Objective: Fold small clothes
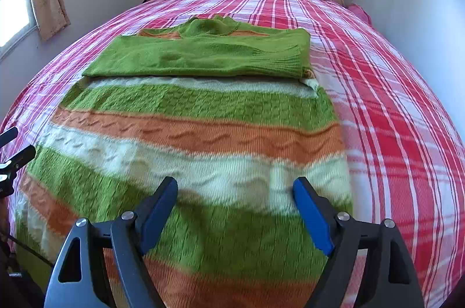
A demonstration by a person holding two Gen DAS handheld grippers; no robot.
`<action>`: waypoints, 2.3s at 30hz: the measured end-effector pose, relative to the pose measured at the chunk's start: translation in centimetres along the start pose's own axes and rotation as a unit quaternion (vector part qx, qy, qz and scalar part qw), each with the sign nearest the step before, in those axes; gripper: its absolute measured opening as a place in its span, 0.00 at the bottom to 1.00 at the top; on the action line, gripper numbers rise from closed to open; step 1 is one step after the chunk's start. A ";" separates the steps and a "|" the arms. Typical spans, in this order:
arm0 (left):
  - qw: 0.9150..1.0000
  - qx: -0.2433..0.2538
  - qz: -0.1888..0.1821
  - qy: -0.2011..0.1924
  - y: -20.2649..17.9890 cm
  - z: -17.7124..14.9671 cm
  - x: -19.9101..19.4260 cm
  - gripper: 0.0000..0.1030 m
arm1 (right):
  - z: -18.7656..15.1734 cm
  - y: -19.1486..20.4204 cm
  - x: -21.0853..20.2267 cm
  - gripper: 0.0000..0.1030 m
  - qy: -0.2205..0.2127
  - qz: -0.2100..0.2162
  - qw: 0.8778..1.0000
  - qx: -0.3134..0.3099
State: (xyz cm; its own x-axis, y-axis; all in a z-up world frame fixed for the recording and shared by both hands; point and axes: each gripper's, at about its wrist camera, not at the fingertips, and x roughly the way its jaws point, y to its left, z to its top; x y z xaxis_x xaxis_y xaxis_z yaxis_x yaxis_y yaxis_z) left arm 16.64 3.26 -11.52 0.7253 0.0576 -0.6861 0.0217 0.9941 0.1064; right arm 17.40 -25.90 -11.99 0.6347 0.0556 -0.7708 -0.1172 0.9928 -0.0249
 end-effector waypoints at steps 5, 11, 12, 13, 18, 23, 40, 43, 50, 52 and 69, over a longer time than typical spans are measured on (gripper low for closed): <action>1.000 0.020 0.000 0.002 0.1 -1.4 -1.5 1.00 | -1.5 0.5 -1.2 0.80 -0.001 -0.002 1.000 -0.001; 0.999 0.031 -0.010 0.012 0.3 -3.1 -2.6 1.00 | -3.6 1.4 -2.6 0.80 0.003 -0.004 1.000 -0.011; 0.999 0.032 -0.010 0.014 0.3 -3.4 -2.7 1.00 | -3.8 1.5 -2.8 0.80 0.004 -0.003 1.000 -0.012; 0.999 0.033 -0.010 0.015 0.4 -3.5 -2.7 1.00 | -4.0 1.5 -2.9 0.80 0.005 -0.003 1.000 -0.011; 0.999 0.039 -0.021 0.025 0.0 -4.7 -3.5 1.00 | -5.0 1.9 -3.8 0.80 0.009 -0.001 1.000 -0.014; 0.998 0.034 -0.032 0.036 -0.3 -5.6 -4.1 1.00 | -6.3 2.2 -4.7 0.80 0.014 0.006 1.000 -0.014; 0.992 -0.019 -0.083 0.097 0.2 -8.8 -4.6 0.86 | -11.1 1.2 -7.8 0.80 0.018 0.006 1.000 -0.001; 0.987 -0.045 -0.102 0.113 1.0 -9.3 -4.7 0.78 | -11.4 1.2 -8.2 0.80 0.015 0.003 1.000 -0.005; 0.978 -0.086 -0.135 0.133 2.3 -10.2 -5.5 0.68 | -12.1 1.3 -9.2 0.80 0.006 -0.002 1.000 -0.012; 0.976 -0.088 -0.143 0.136 2.2 -10.4 -5.6 0.60 | -12.2 1.1 -9.4 0.80 0.004 -0.002 1.000 -0.009; 0.977 -0.050 -0.162 0.131 0.9 -10.5 -6.0 0.19 | -12.5 0.4 -9.6 0.80 0.000 0.001 1.000 0.005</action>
State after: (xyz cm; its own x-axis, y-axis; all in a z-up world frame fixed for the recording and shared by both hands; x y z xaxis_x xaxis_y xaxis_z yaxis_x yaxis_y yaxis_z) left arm 5.05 4.76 -14.90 0.4906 -0.2537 -0.8336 0.1448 0.9671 -0.2091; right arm 1.70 -27.38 -12.55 0.6342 0.0585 -0.7709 -0.1114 0.9936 -0.0163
